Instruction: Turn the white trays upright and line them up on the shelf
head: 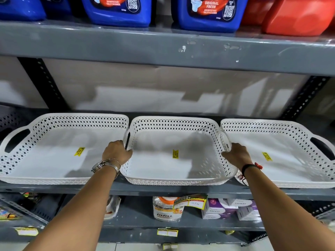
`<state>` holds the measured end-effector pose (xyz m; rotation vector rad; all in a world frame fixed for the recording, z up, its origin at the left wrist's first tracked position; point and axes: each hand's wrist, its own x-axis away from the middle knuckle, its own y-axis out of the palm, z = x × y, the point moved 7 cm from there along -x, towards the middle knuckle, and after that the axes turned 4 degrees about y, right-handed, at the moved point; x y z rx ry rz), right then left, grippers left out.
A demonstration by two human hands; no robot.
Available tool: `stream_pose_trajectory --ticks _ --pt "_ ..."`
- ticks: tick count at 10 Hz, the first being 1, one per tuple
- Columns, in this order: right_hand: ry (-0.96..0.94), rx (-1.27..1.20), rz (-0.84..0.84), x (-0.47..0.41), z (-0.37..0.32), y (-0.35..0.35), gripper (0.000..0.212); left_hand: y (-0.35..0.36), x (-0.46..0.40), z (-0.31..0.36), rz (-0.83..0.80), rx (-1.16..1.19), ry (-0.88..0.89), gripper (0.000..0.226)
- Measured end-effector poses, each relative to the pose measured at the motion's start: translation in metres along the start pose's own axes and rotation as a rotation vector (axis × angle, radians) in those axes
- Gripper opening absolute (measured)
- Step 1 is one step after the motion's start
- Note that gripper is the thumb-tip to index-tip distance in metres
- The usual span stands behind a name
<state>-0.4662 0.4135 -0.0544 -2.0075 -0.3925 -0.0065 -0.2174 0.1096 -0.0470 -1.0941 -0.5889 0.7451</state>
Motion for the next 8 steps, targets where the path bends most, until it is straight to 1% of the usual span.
stream_pose_trajectory --ticks 3,5,6,7,8 --pt "0.018 -0.030 -0.024 -0.001 0.001 0.001 0.032 -0.002 0.003 0.007 0.005 -0.014 0.036 0.051" --pt "0.046 -0.036 -0.051 0.000 0.003 0.000 0.026 -0.004 0.003 0.002 -0.023 0.035 -0.035 0.053" --pt "0.070 -0.042 -0.079 -0.001 0.005 0.000 0.032 -0.002 0.003 0.000 -0.044 0.036 -0.077 0.056" --pt "0.084 0.031 -0.097 0.000 0.004 0.000 0.044 -0.005 0.004 0.001 -0.012 0.110 -0.135 0.059" --pt "0.102 0.109 -0.007 0.006 -0.001 -0.009 0.055 -0.012 0.005 0.004 0.083 0.107 -0.137 0.060"
